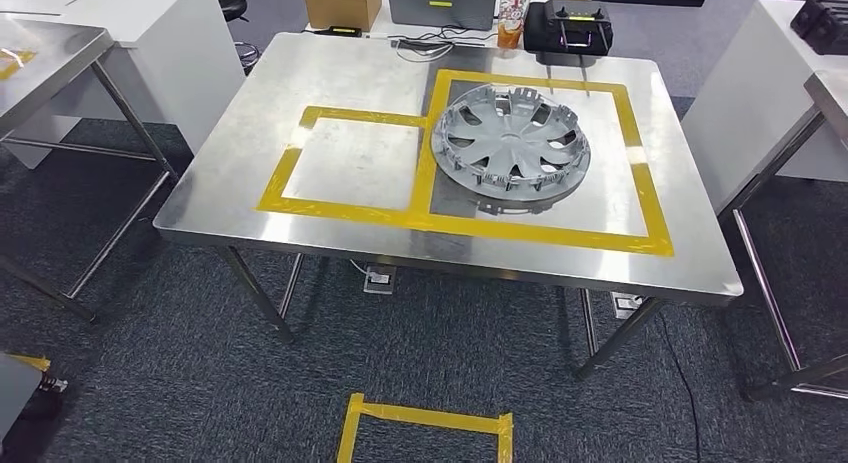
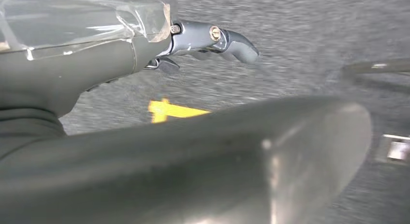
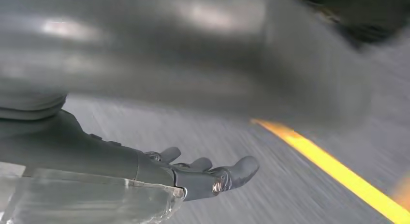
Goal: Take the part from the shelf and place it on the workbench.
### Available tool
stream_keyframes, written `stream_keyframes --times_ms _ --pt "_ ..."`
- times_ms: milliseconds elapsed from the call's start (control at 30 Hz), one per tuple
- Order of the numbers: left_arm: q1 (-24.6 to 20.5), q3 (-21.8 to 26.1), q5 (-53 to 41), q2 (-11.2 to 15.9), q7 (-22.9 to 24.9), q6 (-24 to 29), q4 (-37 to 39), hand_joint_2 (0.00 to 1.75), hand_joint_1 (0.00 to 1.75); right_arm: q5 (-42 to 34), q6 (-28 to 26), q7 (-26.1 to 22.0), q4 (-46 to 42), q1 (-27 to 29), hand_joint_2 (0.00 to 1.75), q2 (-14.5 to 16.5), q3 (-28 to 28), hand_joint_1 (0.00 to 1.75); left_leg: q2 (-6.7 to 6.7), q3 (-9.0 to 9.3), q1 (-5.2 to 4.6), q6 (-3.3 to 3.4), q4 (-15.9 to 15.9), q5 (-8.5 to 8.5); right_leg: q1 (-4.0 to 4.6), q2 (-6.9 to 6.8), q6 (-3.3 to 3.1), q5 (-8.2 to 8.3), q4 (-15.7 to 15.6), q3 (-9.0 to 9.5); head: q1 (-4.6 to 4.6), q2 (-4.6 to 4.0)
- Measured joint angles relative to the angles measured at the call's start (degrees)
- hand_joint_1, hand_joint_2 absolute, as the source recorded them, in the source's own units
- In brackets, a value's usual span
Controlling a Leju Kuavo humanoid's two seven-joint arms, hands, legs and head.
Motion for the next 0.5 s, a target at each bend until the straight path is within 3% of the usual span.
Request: stream_keyframes --times_ms 67,100,133,167,200,267,333,367,433,500 --pt "-2.0 3.1 -3.6 0.0 1.1 0.4 1.7 1.75 0.00 -0.3 -1.3 3.9 7.3 -1.9 1.75 -2.2 -2.7 0.00 0.13 -1.61 -0.06 0.56 -0.2 1.47 -0.11 0.02 -0.55 -5.04 6.1 -2.17 0.38 0.00" --pt "-2.7 4.6 -5.2 0.0 1.5 0.5 2.4 1.75 0.00 -0.5 -2.4 4.7 10.6 -2.8 1.75 -3.3 -3.8 0.00 0.31 -2.51 -0.16 0.63 -0.2 2.17 -0.18 0.02 -0.53 -7.10 10.0 -3.24 0.51 0.00" --pt "-3.4 5.9 -6.4 0.0 1.5 0.5 3.1 1.75 0.00 -0.8 -3.5 5.0 13.8 -3.5 1.75 -4.3 -4.7 0.00 0.50 -3.38 -0.25 0.62 -0.1 2.82 -0.25 0.02 -0.19 -8.04 13.2 -3.87 0.56 0.00" --pt "-4.1 6.9 -7.3 0.0 1.6 0.5 3.8 1.31 0.00 -1.3 -4.4 5.1 16.7 -4.1 1.31 -5.2 -5.2 0.00 0.64 -4.22 -0.30 0.55 0.0 3.43 -0.32 0.01 0.42 -7.78 14.9 -3.67 0.55 0.00" --pt "-4.8 7.4 -7.8 0.1 1.6 0.7 4.4 0.87 0.00 -1.9 -5.1 5.1 19.2 -4.4 0.87 -6.0 -5.4 0.00 0.69 -4.97 -0.28 0.44 0.2 3.97 -0.41 0.00 1.15 -6.64 14.4 -2.38 0.56 0.00" --pt "-6.0 7.5 -7.6 0.3 1.8 1.3 5.5 0.00 0.00 -3.8 -6.2 5.1 23.2 -4.8 0.00 -7.1 -5.0 0.00 0.60 -6.41 -0.26 0.06 1.0 4.72 -0.60 -0.02 2.02 -4.58 7.1 3.11 0.62 0.00" --pt "-7.0 7.0 -6.7 0.7 2.0 2.3 6.4 0.00 0.00 -6.4 -7.2 5.2 26.2 -5.1 0.00 -7.8 -4.2 0.00 0.62 -7.67 -0.41 -0.50 2.2 5.12 -0.51 0.02 1.58 -4.94 -0.5 7.68 0.62 0.00" --pt "-7.3 6.7 -6.2 0.9 2.2 2.8 6.9 0.00 0.00 -7.8 -7.8 5.4 27.4 -5.2 0.00 -8.1 -3.6 0.00 0.67 -8.10 -0.49 -0.83 2.6 5.30 -0.37 0.04 1.08 -5.53 -2.2 8.40 0.63 0.00" --pt "-7.8 5.6 -5.1 1.4 2.4 3.8 7.9 0.00 0.00 -10.4 -8.8 5.6 29.3 -5.2 0.00 -8.5 -2.3 0.00 0.69 -8.48 -0.38 -1.57 3.0 5.64 -0.33 0.02 0.04 -5.56 -2.5 7.94 0.65 0.00" --pt "-7.9 4.3 -4.0 1.9 2.7 4.9 9.0 0.00 0.00 -13.0 -9.7 6.0 30.5 -5.1 0.00 -8.9 -0.9 0.00 0.52 -9.22 -0.08 -2.33 4.9 3.95 -0.54 -0.09 -1.04 -5.06 -2.5 7.57 0.61 0.00"
